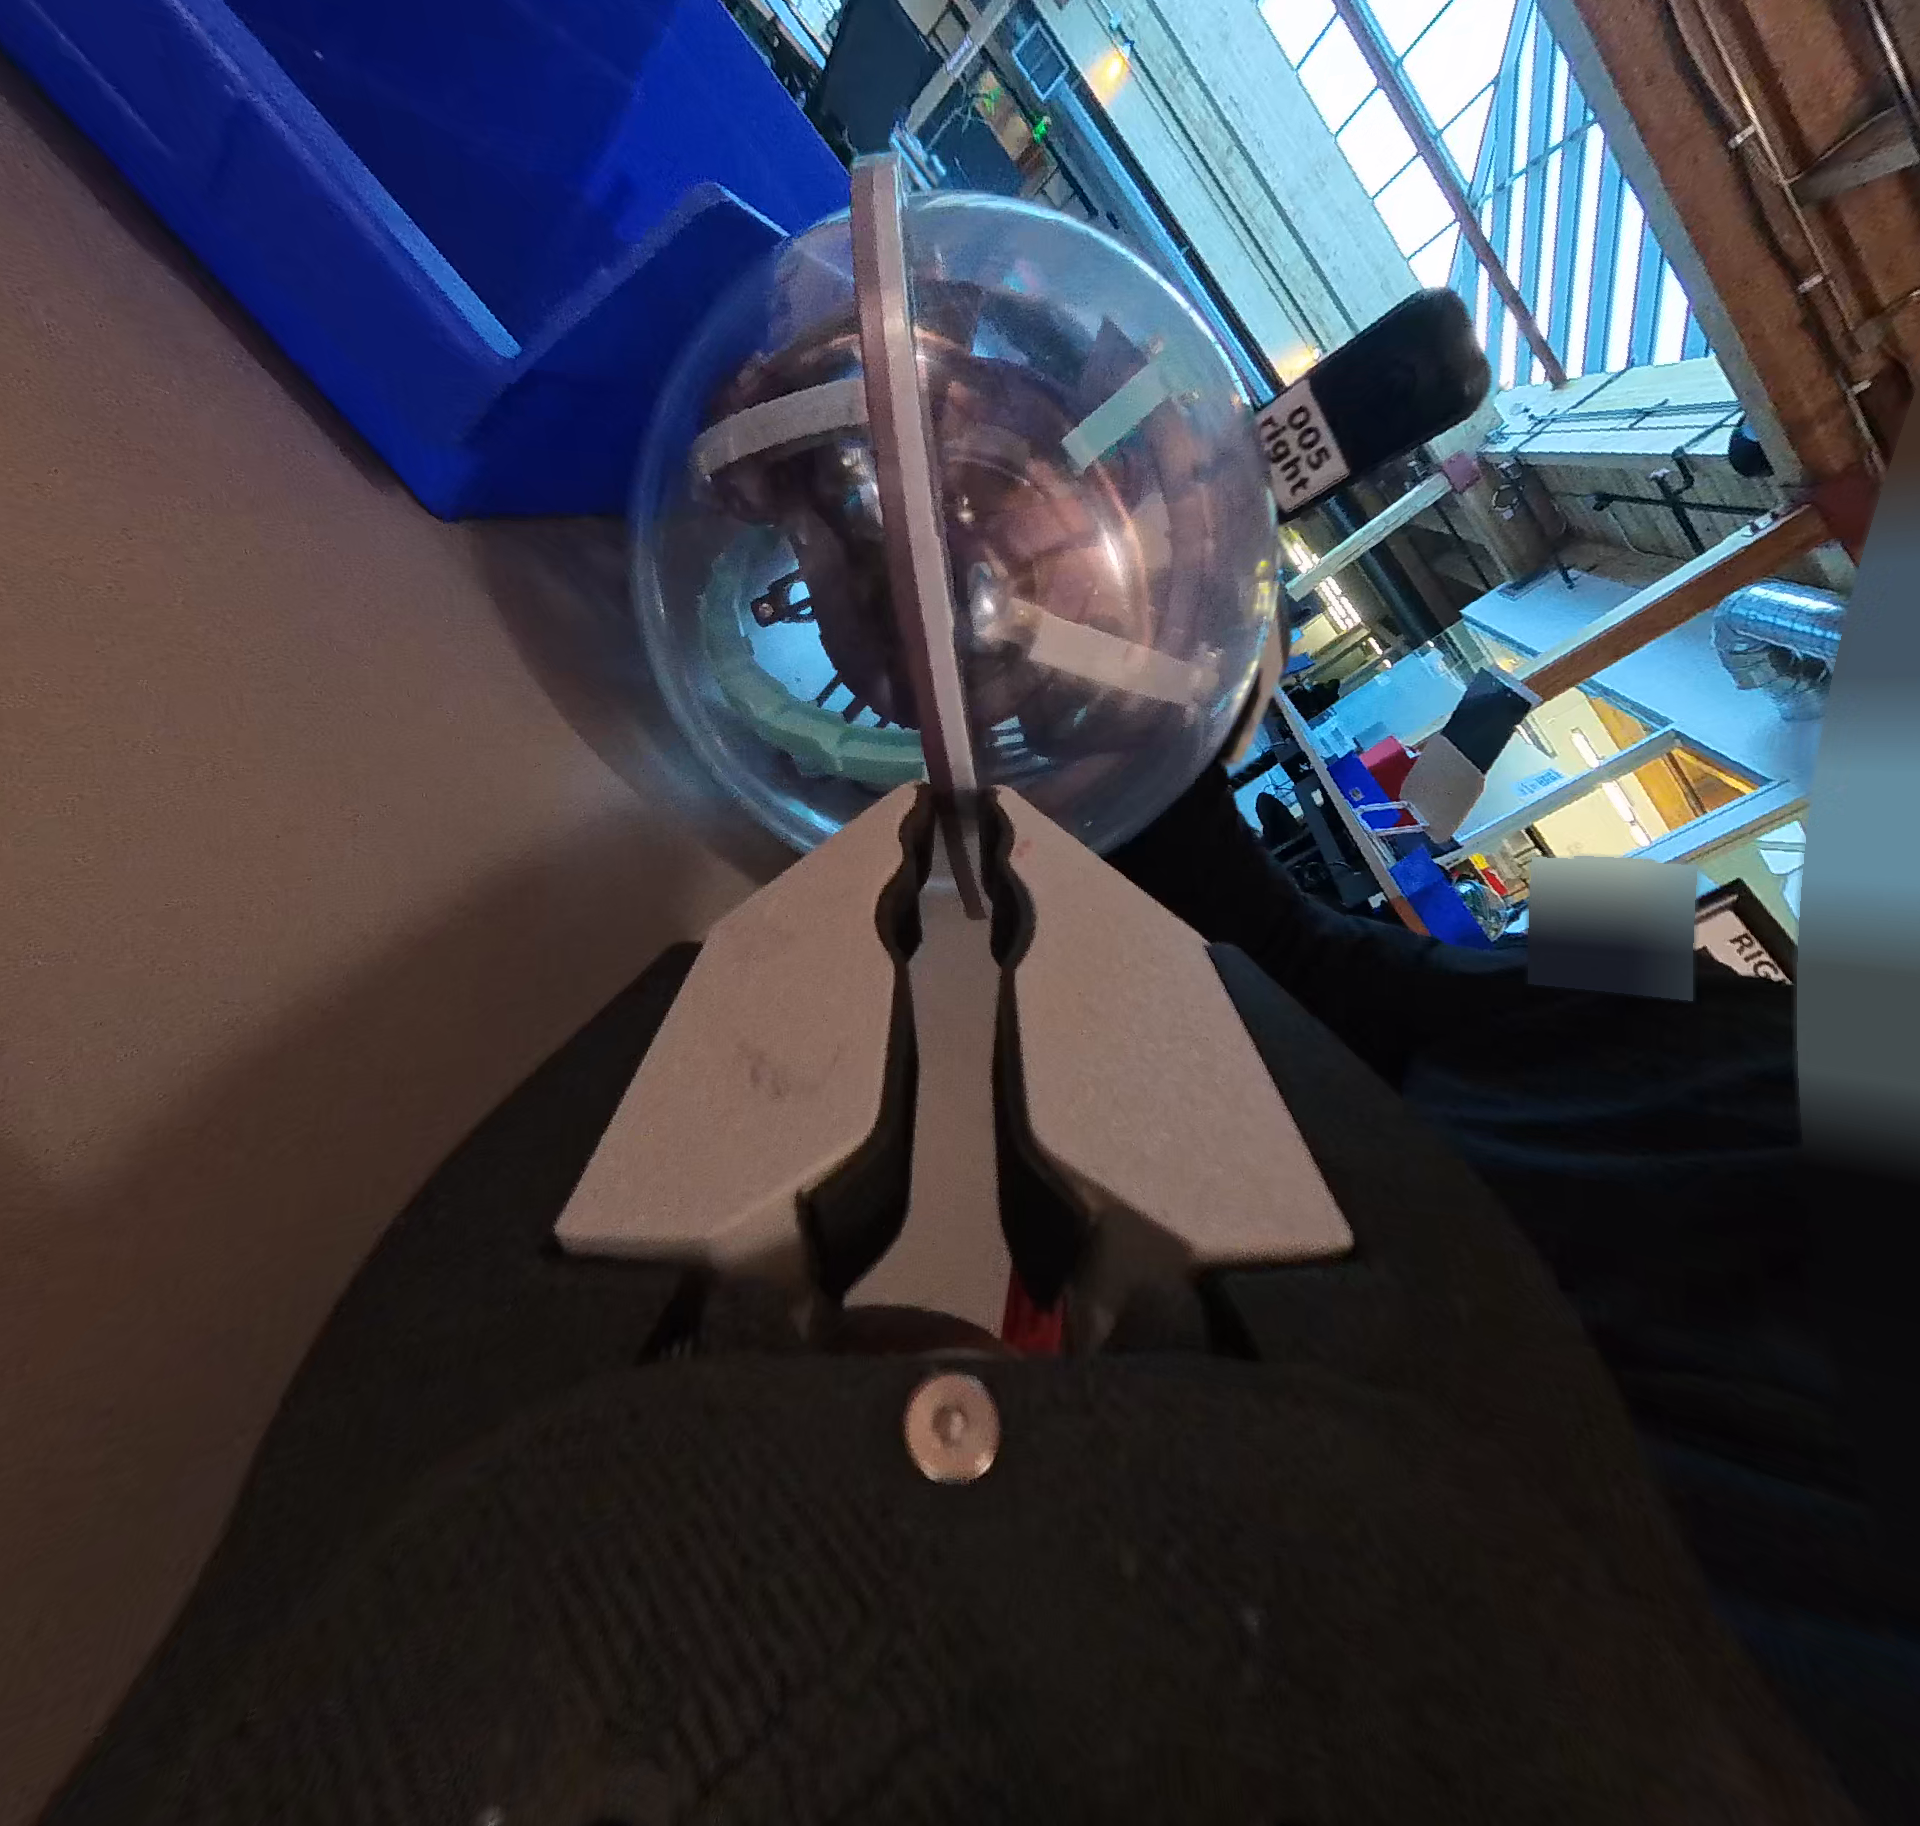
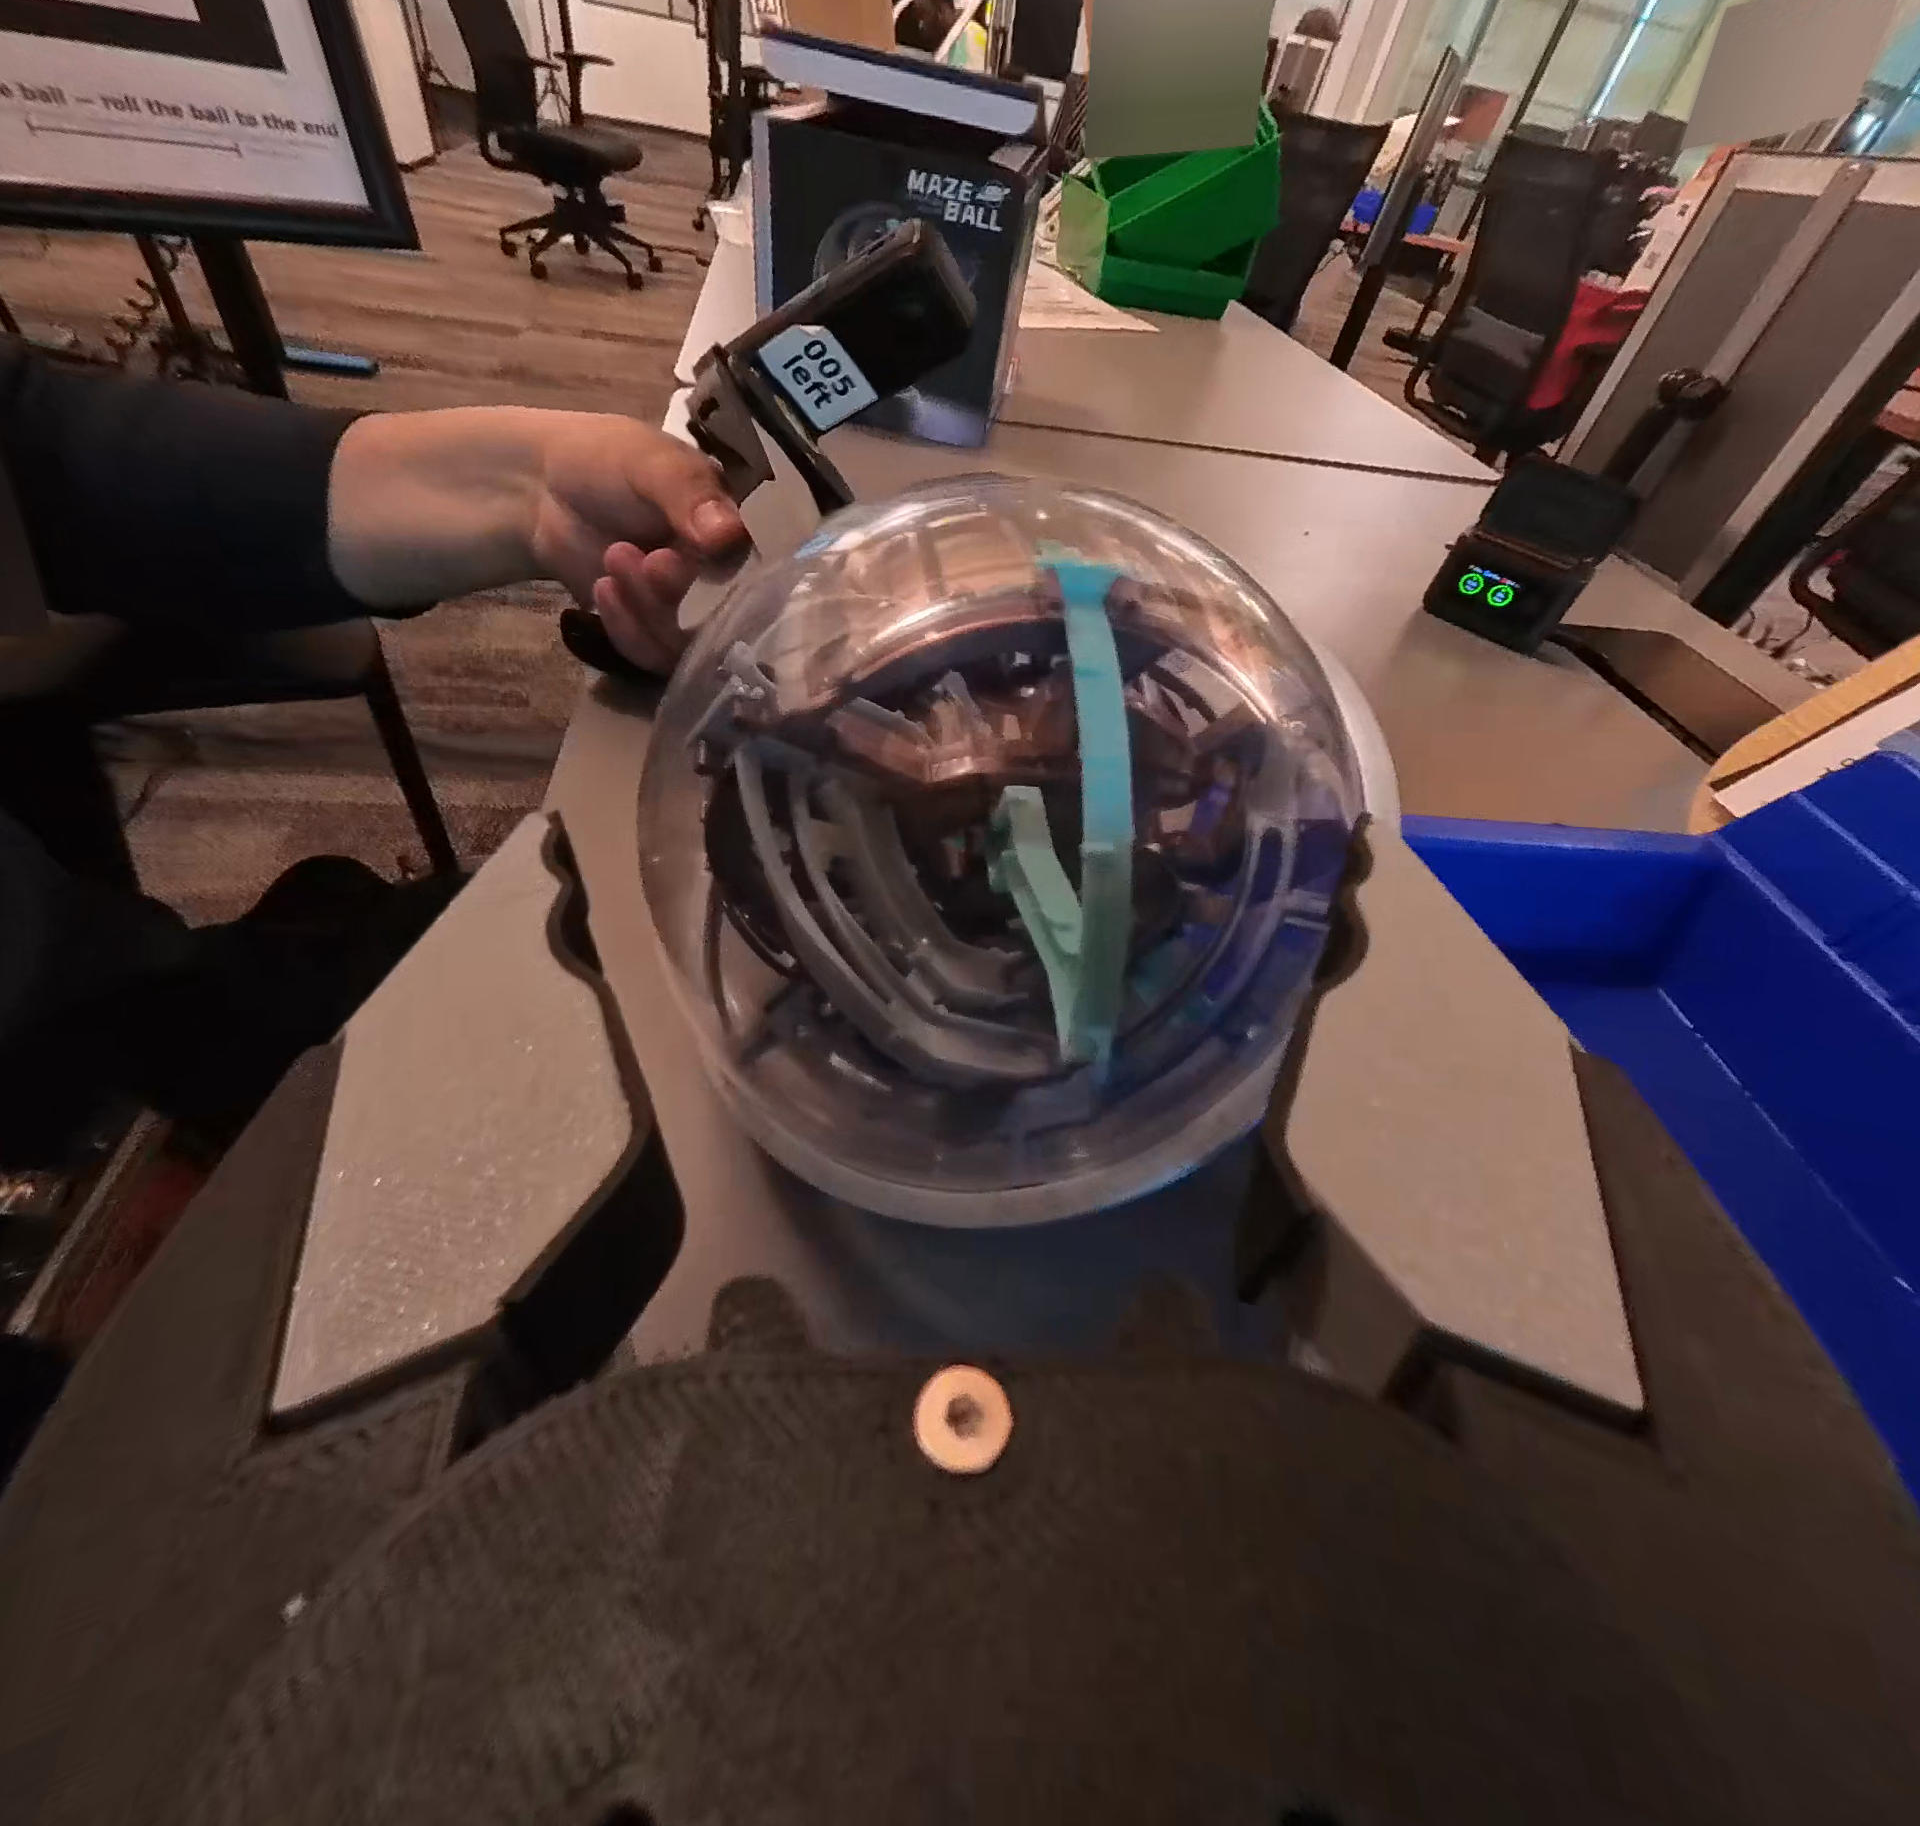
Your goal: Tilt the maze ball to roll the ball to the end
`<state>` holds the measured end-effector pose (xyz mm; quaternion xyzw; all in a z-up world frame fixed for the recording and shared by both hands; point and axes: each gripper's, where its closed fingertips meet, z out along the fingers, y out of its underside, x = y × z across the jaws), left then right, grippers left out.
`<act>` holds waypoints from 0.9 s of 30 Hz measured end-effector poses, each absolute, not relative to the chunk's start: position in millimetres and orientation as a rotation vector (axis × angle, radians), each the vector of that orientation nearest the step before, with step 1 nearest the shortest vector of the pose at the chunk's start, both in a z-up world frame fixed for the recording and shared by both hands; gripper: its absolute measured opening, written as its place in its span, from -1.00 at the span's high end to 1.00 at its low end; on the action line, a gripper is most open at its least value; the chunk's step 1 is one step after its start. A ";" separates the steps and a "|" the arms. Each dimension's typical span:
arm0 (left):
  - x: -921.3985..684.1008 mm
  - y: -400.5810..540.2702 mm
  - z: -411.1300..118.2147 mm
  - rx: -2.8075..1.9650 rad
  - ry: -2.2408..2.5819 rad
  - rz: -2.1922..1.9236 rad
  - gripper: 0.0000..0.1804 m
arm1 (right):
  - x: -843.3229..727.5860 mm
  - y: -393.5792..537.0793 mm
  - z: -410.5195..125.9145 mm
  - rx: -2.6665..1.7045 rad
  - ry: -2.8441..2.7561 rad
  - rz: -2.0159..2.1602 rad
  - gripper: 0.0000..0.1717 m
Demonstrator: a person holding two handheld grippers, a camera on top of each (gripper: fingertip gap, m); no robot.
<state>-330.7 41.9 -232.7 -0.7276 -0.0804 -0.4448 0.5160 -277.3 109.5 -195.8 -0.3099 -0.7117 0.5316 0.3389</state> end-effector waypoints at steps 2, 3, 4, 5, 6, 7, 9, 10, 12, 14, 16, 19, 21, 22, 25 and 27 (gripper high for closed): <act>-332.4 42.4 -232.2 -1.751 -0.174 -1.060 0.94 | -278.7 114.3 -196.6 -0.812 -1.834 1.391 -0.56; -333.1 42.6 -231.1 -1.749 -0.161 -1.053 0.94 | -279.7 117.4 -197.5 -0.824 -1.826 1.390 -0.54; -334.0 43.1 -230.0 -1.749 -0.153 -1.045 0.93 | -280.3 119.0 -198.7 -0.837 -1.824 1.398 -0.51; -334.7 43.6 -229.7 -1.754 -0.142 -1.037 0.93 | -280.8 119.6 -199.7 -0.849 -1.823 1.412 -0.49; -334.9 44.1 -229.4 -1.761 -0.127 -1.025 0.93 | -281.5 119.8 -200.5 -0.859 -1.822 1.423 -0.47; -335.2 44.4 -228.7 -1.765 -0.112 -1.015 0.93 | -281.7 119.8 -200.9 -0.861 -1.820 1.431 -0.47; -336.5 45.2 -226.6 -1.766 -0.090 -1.003 0.92 | -281.6 120.0 -201.2 -0.862 -1.813 1.444 -0.47; -338.4 46.0 -225.1 -1.760 -0.087 -0.997 0.90 | -281.3 119.8 -201.5 -0.863 -1.812 1.452 -0.48; -342.9 47.5 -224.0 -1.761 -0.058 -0.968 0.76 | -281.7 119.3 -204.1 -0.878 -1.815 1.463 -0.50; -348.6 49.7 -224.7 -1.766 -0.027 -0.924 0.49 | -282.5 119.0 -209.3 -0.898 -1.830 1.461 -0.50; -346.2 47.3 -225.2 -1.770 0.062 -0.910 0.31 | -283.2 118.3 -215.7 -0.918 -1.854 1.448 -0.49; -340.6 46.4 -228.2 -1.780 0.148 -0.880 0.16 | -285.0 115.3 -221.6 -0.927 -1.874 1.423 -0.50; -340.4 47.8 -227.1 -1.777 0.172 -0.847 0.14 | -285.7 115.2 -221.5 -0.937 -1.875 1.428 -0.51; -340.2 48.9 -227.9 -1.785 0.179 -0.835 0.11 | -285.9 115.3 -220.3 -0.946 -1.868 1.445 -0.50; -337.4 51.8 -230.8 -1.811 0.212 -0.822 0.05 | -286.1 115.3 -216.2 -0.968 -1.849 1.489 -0.50; -335.7 53.5 -232.0 -1.818 0.243 -0.810 0.02 | -285.7 115.9 -214.5 -0.977 -1.838 1.509 -0.50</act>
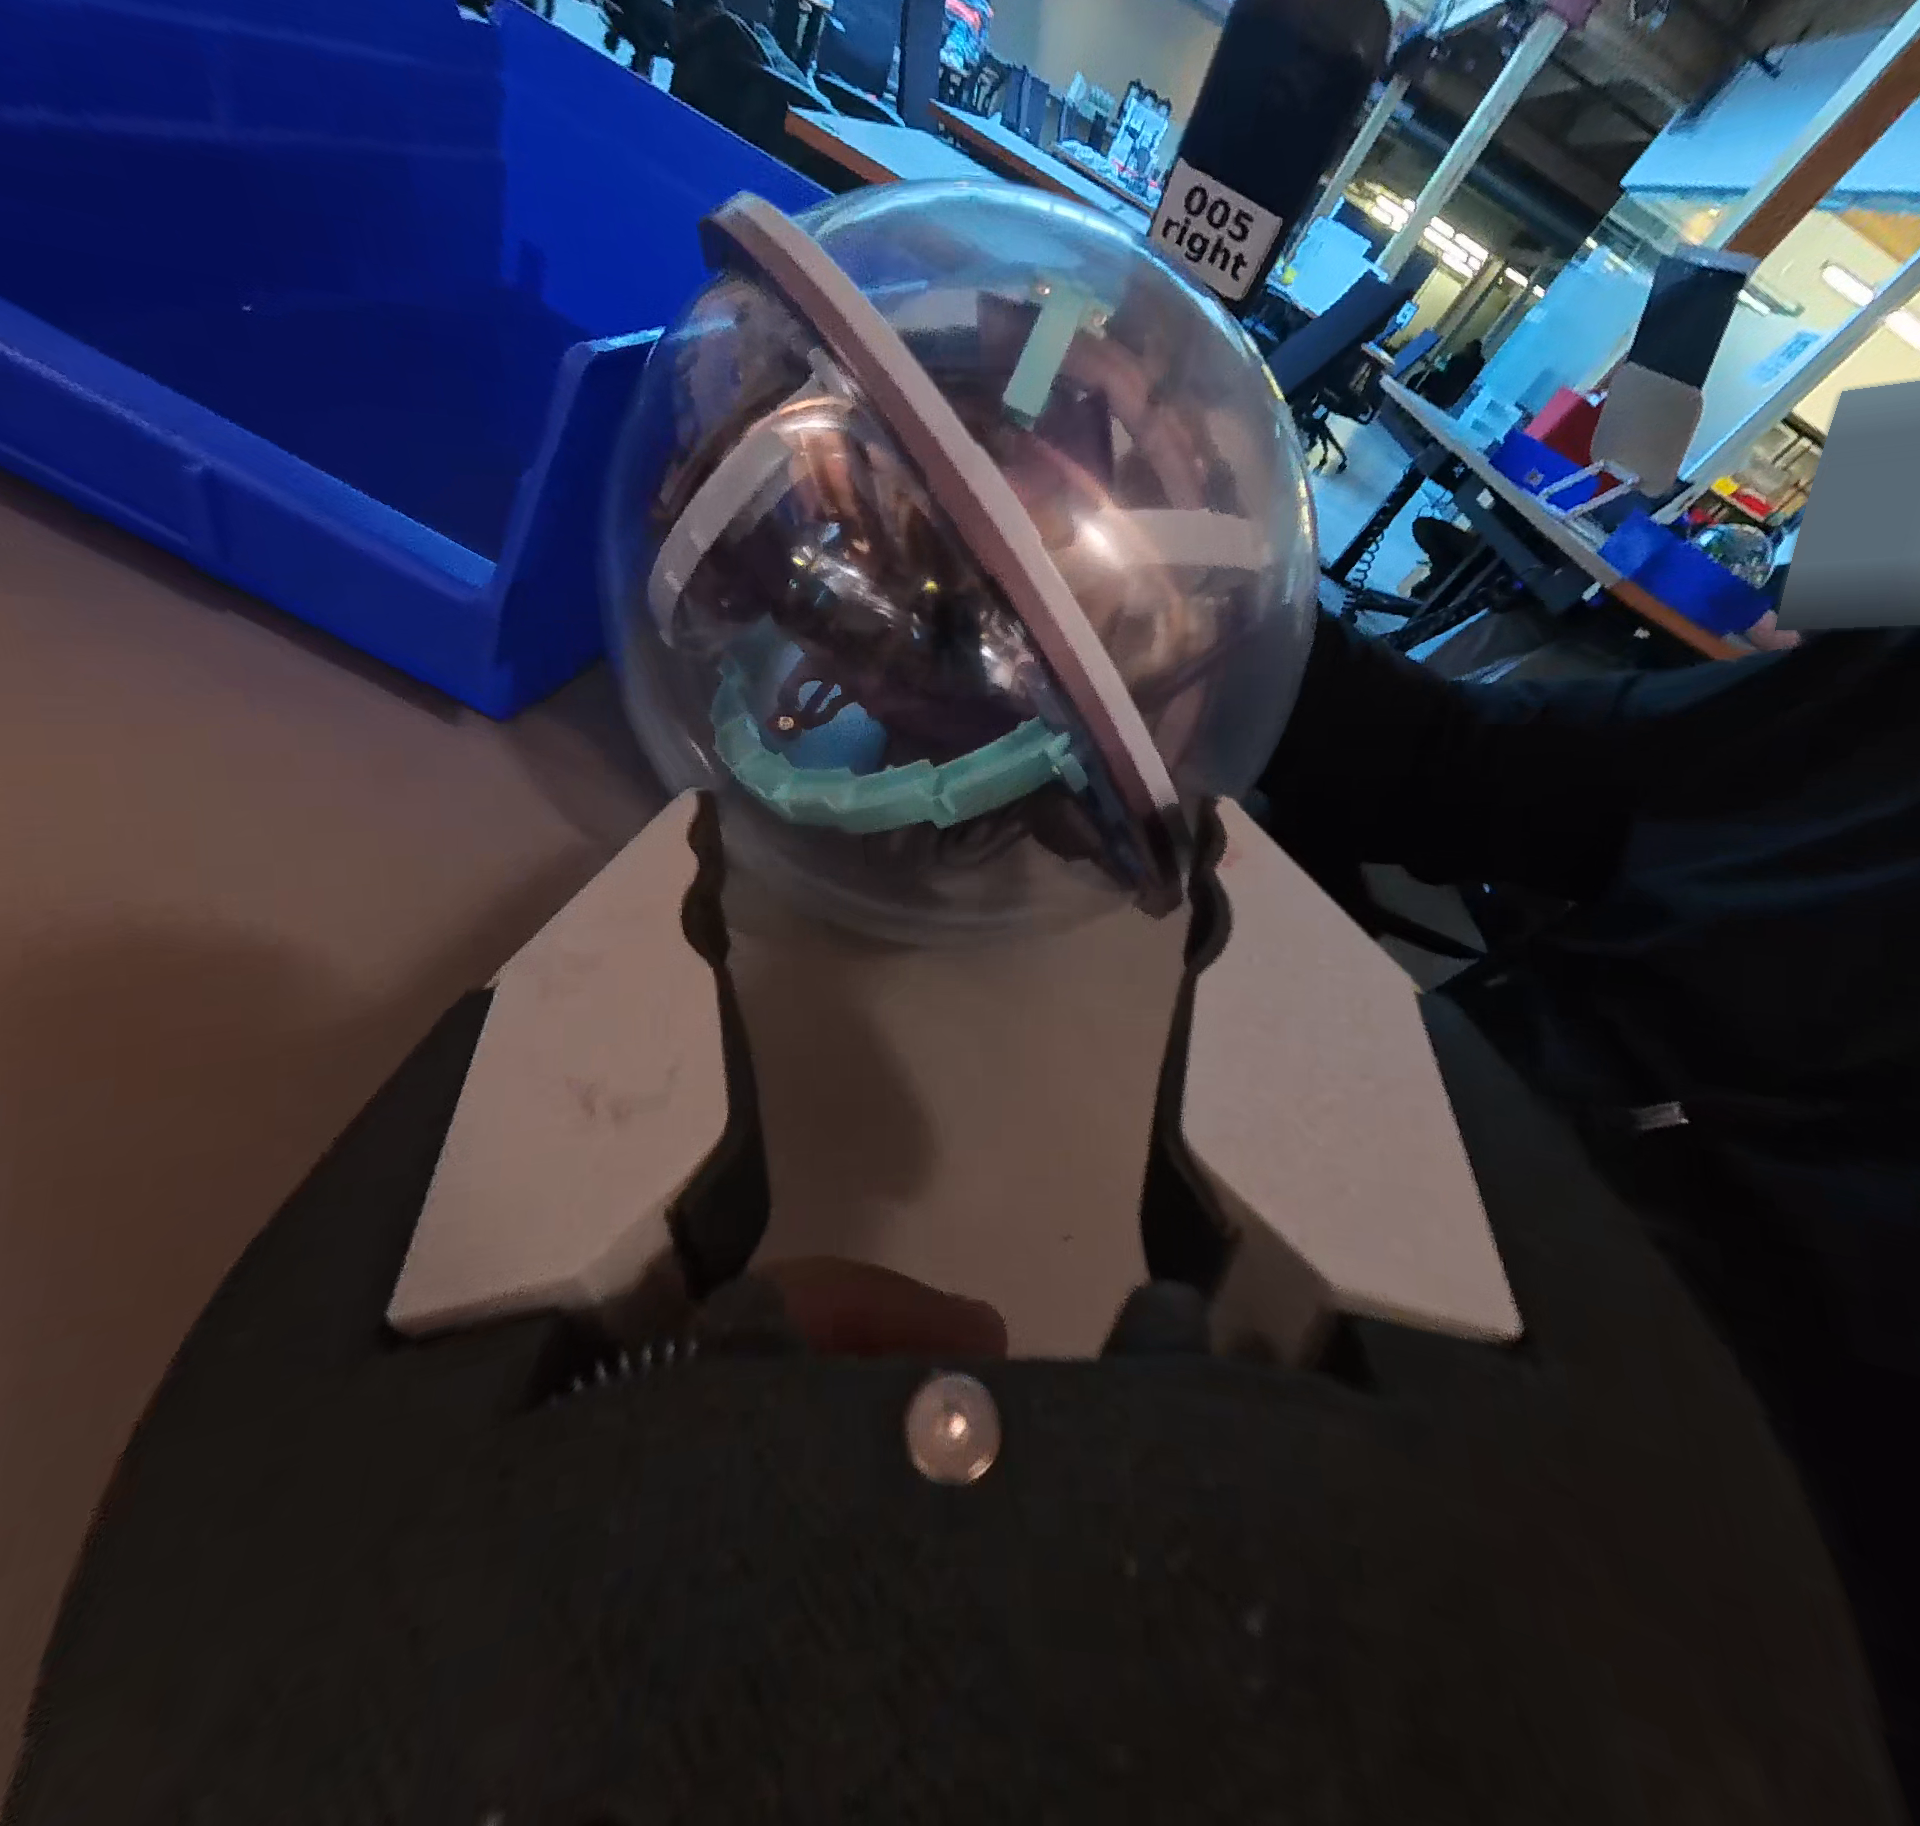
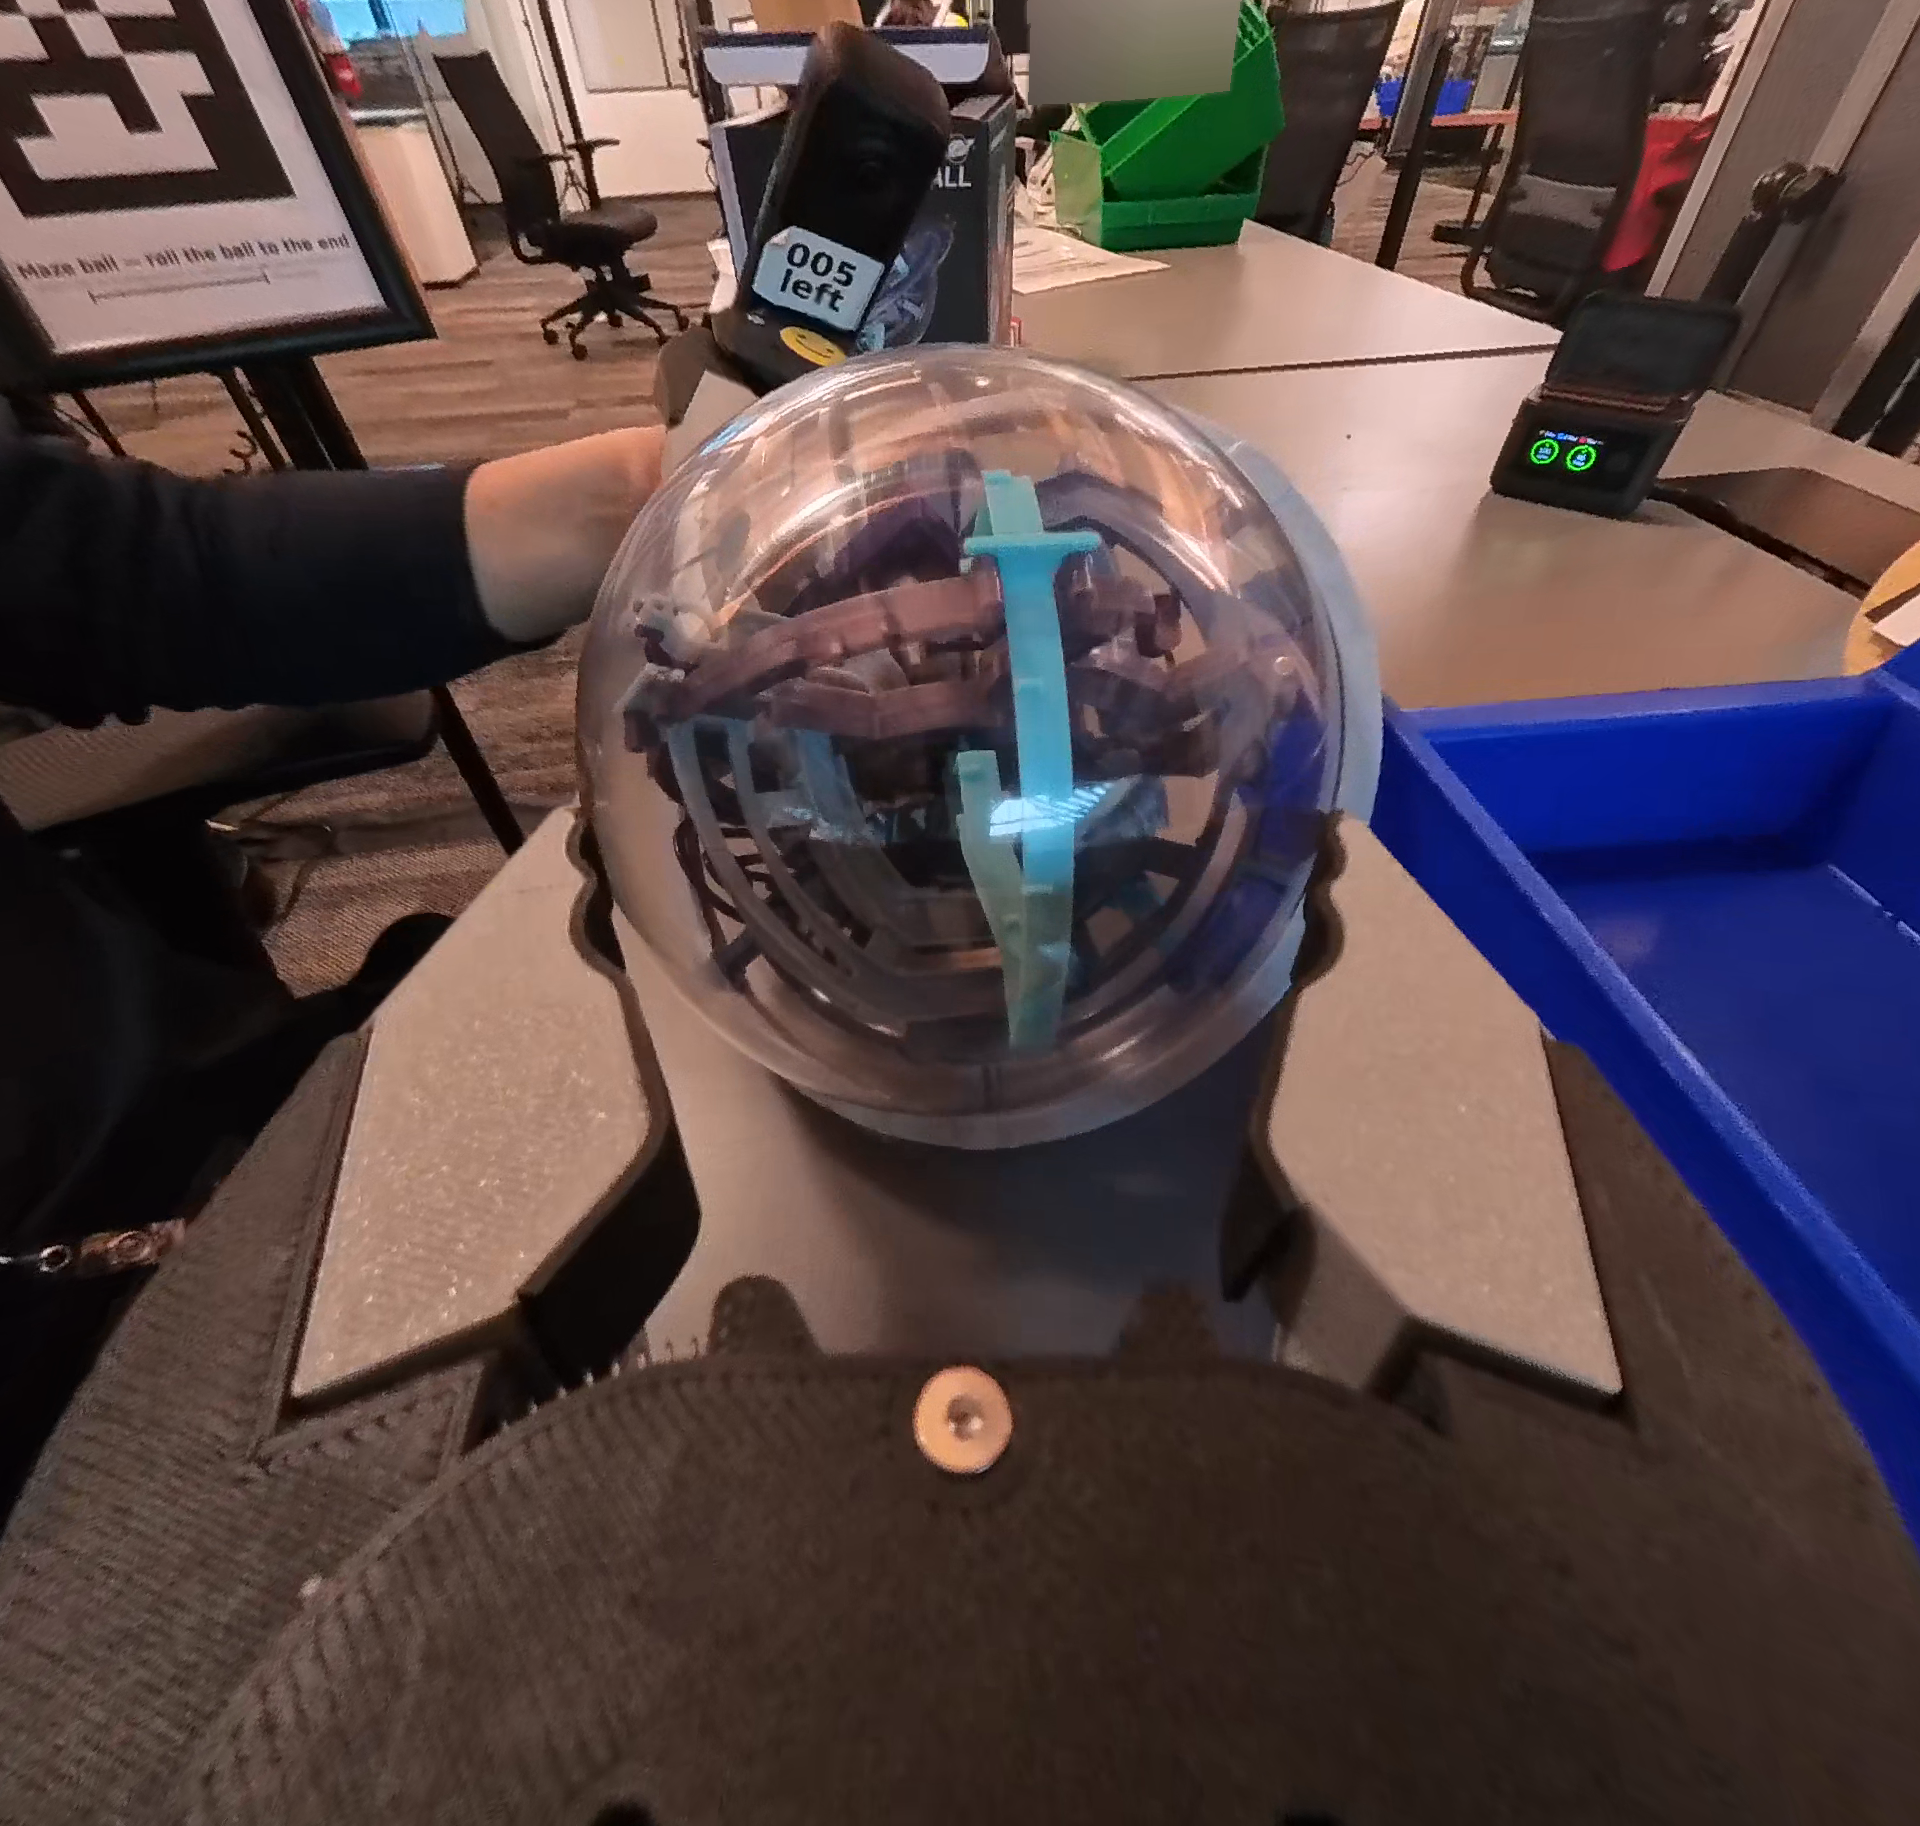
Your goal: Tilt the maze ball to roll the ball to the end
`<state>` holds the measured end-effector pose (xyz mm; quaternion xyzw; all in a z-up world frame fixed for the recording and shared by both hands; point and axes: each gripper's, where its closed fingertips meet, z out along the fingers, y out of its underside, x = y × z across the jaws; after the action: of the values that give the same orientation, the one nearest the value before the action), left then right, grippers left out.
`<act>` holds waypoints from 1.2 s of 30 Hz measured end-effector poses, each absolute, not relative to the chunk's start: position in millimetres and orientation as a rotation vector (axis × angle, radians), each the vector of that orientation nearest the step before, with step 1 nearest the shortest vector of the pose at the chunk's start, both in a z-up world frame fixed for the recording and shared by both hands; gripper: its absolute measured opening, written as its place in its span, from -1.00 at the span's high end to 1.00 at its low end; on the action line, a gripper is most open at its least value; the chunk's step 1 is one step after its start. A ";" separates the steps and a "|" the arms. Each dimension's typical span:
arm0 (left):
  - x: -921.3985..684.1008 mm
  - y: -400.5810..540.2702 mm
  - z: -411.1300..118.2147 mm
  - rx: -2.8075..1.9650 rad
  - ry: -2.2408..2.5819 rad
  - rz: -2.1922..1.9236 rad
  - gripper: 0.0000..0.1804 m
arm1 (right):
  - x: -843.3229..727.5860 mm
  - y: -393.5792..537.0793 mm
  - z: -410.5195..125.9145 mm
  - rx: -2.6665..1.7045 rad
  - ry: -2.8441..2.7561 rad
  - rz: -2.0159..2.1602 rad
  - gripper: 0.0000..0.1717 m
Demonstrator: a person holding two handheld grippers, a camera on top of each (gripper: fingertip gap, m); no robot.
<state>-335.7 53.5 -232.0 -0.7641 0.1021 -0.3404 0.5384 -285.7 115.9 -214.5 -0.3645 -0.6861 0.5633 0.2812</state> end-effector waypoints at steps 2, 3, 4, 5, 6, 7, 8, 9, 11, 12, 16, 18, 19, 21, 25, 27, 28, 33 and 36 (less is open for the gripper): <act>-334.5 54.6 -233.4 -1.827 0.290 -0.786 -0.01 | -285.4 115.9 -213.4 -0.983 -1.831 1.524 -0.50; -334.0 55.1 -234.6 -1.832 0.326 -0.753 -0.03 | -285.4 115.9 -213.0 -0.986 -1.827 1.528 -0.50; -333.0 55.5 -236.3 -1.839 0.376 -0.703 -0.07 | -285.3 116.1 -212.7 -0.989 -1.824 1.533 -0.49; -331.4 55.3 -237.7 -1.839 0.434 -0.647 -0.11 | -284.9 116.4 -212.8 -0.991 -1.824 1.536 -0.49; -330.3 54.7 -240.5 -1.843 0.501 -0.579 -0.14 | -284.5 116.9 -213.6 -0.997 -1.827 1.538 -0.49; -330.3 55.0 -243.7 -1.844 0.566 -0.499 -0.15 | -284.0 117.0 -214.4 -1.002 -1.830 1.542 -0.49; -330.4 56.3 -246.6 -1.846 0.615 -0.425 -0.16 | -283.6 116.7 -215.0 -1.004 -1.833 1.545 -0.49; -331.1 58.3 -249.7 -1.854 0.655 -0.356 -0.16 | -283.5 116.3 -215.1 -1.002 -1.834 1.545 -0.49; -332.7 62.1 -256.7 -1.878 0.731 -0.234 -0.18 | -283.4 115.2 -214.9 -0.990 -1.836 1.538 -0.49; -333.6 64.4 -258.2 -1.884 0.748 -0.193 -0.19 | -283.7 114.8 -214.7 -0.986 -1.836 1.536 -0.49; -330.2 71.6 -250.7 -1.831 0.742 -0.198 -0.35 | -284.5 113.3 -217.2 -0.999 -1.847 1.544 -0.52; -326.3 75.5 -247.0 -1.794 0.727 -0.220 -0.46 | -286.5 109.9 -220.2 -1.000 -1.858 1.536 -0.58; -322.6 77.3 -247.2 -1.783 0.728 -0.241 -0.51 | -287.6 107.4 -221.3 -0.991 -1.864 1.528 -0.61; -315.8 80.5 -249.3 -1.789 0.747 -0.266 -0.58 | -290.4 102.6 -223.0 -0.971 -1.869 1.511 -0.67; -313.5 84.1 -246.3 -1.791 0.706 -0.325 -0.61 | -293.7 102.6 -225.5 -1.033 -1.868 1.548 -0.70; -314.0 82.9 -244.1 -1.794 0.670 -0.378 -0.61 | -295.2 101.7 -226.3 -1.083 -1.870 1.593 -0.70; -314.5 82.4 -243.4 -1.794 0.660 -0.391 -0.62 | -296.0 101.2 -226.6 -1.096 -1.871 1.606 -0.69; -314.2 80.4 -241.0 -1.794 0.639 -0.417 -0.62 | -296.2 99.2 -228.0 -1.127 -1.878 1.642 -0.70; -313.1 79.8 -240.2 -1.813 0.616 -0.448 -0.62 | -295.4 98.8 -228.4 -1.160 -1.878 1.679 -0.69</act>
<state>-313.1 79.8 -240.2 -0.7674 0.2607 -0.1895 0.5542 -295.4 98.8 -228.4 -0.4113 -0.6655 0.5953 0.1831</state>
